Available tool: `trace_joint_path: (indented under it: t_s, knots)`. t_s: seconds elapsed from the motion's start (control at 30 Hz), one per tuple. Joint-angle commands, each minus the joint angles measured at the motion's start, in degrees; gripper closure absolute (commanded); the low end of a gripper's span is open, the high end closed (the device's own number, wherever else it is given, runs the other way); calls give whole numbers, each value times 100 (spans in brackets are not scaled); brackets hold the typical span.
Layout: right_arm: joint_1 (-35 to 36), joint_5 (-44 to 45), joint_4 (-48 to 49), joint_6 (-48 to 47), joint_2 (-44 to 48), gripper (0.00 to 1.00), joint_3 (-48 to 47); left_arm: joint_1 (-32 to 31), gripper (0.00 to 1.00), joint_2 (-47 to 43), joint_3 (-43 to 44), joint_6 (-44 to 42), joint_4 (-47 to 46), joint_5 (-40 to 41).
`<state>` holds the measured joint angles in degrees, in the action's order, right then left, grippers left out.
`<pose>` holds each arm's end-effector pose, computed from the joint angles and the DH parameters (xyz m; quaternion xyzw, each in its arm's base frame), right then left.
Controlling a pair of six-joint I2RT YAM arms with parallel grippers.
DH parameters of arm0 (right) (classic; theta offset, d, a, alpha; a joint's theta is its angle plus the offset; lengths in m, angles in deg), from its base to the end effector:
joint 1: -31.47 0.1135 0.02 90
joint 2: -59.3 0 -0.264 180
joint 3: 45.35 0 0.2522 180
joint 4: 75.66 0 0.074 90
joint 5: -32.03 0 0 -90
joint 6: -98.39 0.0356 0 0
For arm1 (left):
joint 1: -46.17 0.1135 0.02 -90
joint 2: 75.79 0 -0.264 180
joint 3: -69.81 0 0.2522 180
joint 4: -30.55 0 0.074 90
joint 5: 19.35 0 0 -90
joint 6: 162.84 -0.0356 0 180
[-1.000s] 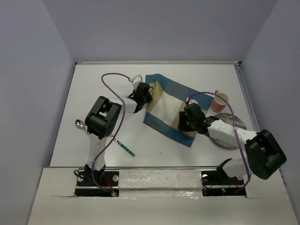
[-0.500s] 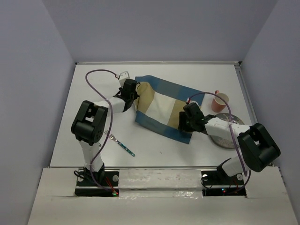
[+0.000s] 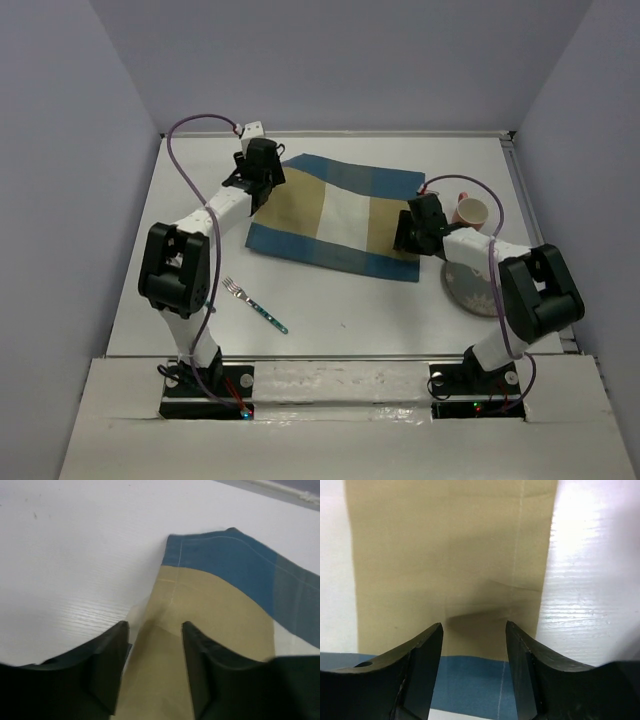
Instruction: Set the dinner table for one person
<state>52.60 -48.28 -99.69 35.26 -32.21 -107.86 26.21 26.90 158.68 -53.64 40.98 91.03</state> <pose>0.2942 0.1073 0.1680 0.0741 0.9425 0.0553 0.3212 0.3997 -0.1320 0.2667 -0.0905 0.8272 -0.0390 0.5531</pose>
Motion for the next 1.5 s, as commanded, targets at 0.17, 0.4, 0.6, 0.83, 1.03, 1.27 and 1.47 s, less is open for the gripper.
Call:
trace_joint_path:
  t_s: [0.17,0.4,0.6,0.83,1.03,1.27,1.47]
  knots:
    - [-3,-661,68,-385,791,39,-320,450,27,-1767,-2103,1119,-376,-254]
    - [-3,-1136,165,45,1960,77,514,459,39,-3052,-4134,1744,-686,-333]
    - [-3,-829,165,572,2917,76,1569,476,40,-3186,-4655,2017,-835,-368]
    - [-3,-583,147,1021,3139,60,2106,476,44,-2527,-4593,2140,-1204,-430]
    - [-3,-338,-2,1180,3130,53,2159,467,48,-2140,-4496,2220,-1407,-430]
    - [-3,-64,-213,1355,3060,42,2194,467,82,-1999,-4496,2193,-1697,-289]
    - [-3,41,-239,1364,2727,43,2099,467,100,-2095,-4619,2088,-1855,-298]
